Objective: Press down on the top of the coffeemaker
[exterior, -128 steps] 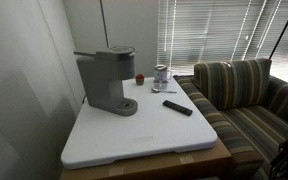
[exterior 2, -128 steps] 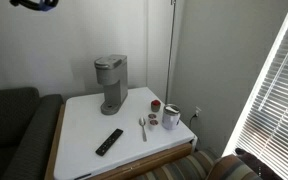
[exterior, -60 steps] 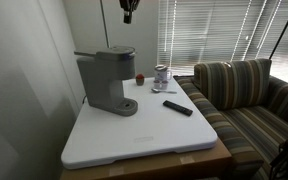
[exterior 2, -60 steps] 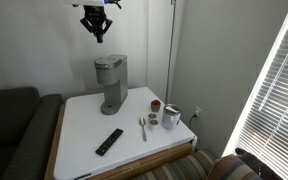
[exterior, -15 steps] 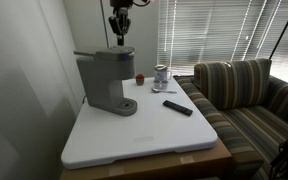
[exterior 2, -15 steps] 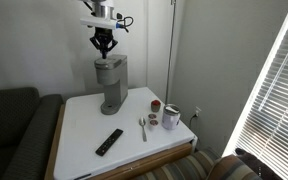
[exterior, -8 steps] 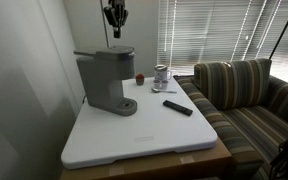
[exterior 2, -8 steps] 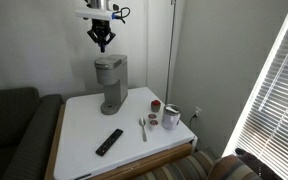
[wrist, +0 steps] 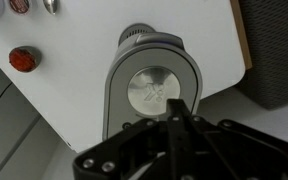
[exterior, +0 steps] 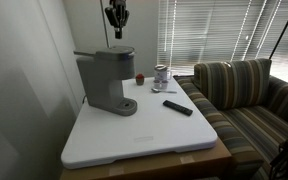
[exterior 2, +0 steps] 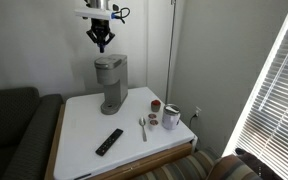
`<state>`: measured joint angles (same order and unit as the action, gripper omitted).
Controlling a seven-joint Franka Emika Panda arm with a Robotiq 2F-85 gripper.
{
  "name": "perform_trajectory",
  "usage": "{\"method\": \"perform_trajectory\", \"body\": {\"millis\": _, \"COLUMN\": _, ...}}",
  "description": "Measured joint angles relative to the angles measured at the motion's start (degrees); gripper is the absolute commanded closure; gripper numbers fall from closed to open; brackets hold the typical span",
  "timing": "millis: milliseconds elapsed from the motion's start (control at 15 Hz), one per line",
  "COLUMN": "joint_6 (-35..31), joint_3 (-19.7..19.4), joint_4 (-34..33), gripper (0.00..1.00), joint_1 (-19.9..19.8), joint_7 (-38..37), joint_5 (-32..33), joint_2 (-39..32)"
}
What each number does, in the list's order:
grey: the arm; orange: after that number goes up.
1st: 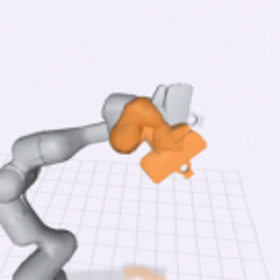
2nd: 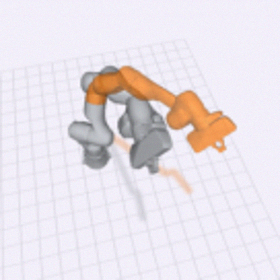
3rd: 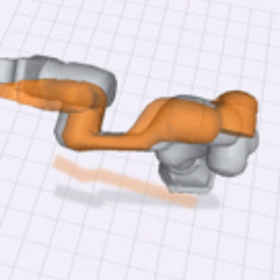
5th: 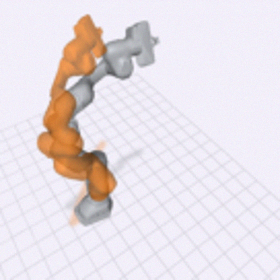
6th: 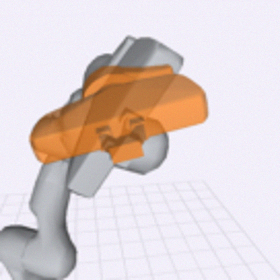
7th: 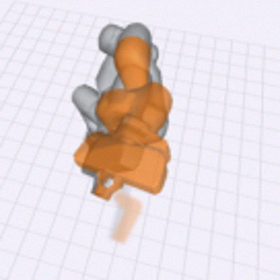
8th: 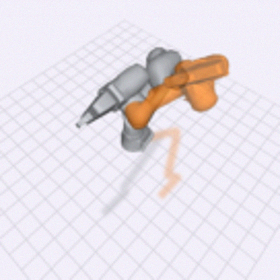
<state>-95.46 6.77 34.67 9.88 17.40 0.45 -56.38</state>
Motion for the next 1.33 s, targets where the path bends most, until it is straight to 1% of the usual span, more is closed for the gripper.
{"method": "perform_trajectory", "body": {"millis": 133, "joint_6": 0.13, "joint_3": 0.00, "joint_4": 0.00, "gripper": 1.00, "joint_1": 0.00, "joint_7": 0.00, "joint_5": 0.00, "joint_2": 0.00}}
{"method": "perform_trajectory", "body": {"millis": 200, "joint_6": 0.13, "joint_3": 0.00, "joint_4": 0.00, "gripper": 0.74, "joint_1": 0.00, "joint_7": 0.00, "joint_5": 0.00, "joint_2": 0.00}}
{"method": "perform_trajectory", "body": {"millis": 267, "joint_6": 0.13, "joint_3": 0.00, "joint_4": -0.01, "gripper": 0.73, "joint_1": 0.00, "joint_7": 0.00, "joint_5": 0.00, "joint_2": 0.00}}
{"method": "perform_trajectory", "body": {"millis": 333, "joint_6": 0.13, "joint_3": 0.00, "joint_4": -0.03, "gripper": 0.68, "joint_1": 0.00, "joint_7": 0.00, "joint_5": 0.00, "joint_2": 0.00}}
{"method": "perform_trajectory", "body": {"millis": 600, "joint_6": 0.13, "joint_3": 0.00, "joint_4": -0.15, "gripper": 0.38, "joint_1": 0.00, "joint_7": 0.00, "joint_5": 0.00, "joint_2": 0.00}}
{"method": "perform_trajectory", "body": {"millis": 933, "joint_6": 0.72, "joint_3": 0.31, "joint_4": -0.15, "gripper": 0.05, "joint_1": 0.00, "joint_7": 0.77, "joint_5": -0.18, "joint_2": -0.06}}
{"method": "perform_trajectory", "body": {"millis": 1000, "joint_6": 1.63, "joint_3": 0.56, "joint_4": -0.14, "gripper": 0.01, "joint_1": 0.01, "joint_7": 1.52, "joint_5": -0.38, "joint_2": -0.12}}
{"method": "perform_trajectory", "body": {"millis": 1067, "joint_6": 3.10, "joint_3": 0.94, "joint_4": -0.14, "gripper": 0.00, "joint_1": 0.01, "joint_7": 2.47, "joint_5": -0.58, "joint_2": -0.22}}
{"method": "perform_trajectory", "body": {"millis": 1333, "joint_6": 9.17, "joint_3": 2.96, "joint_4": -0.16, "gripper": 0.00, "joint_1": 0.07, "joint_7": 6.06, "joint_5": -1.01, "joint_2": -0.90}}
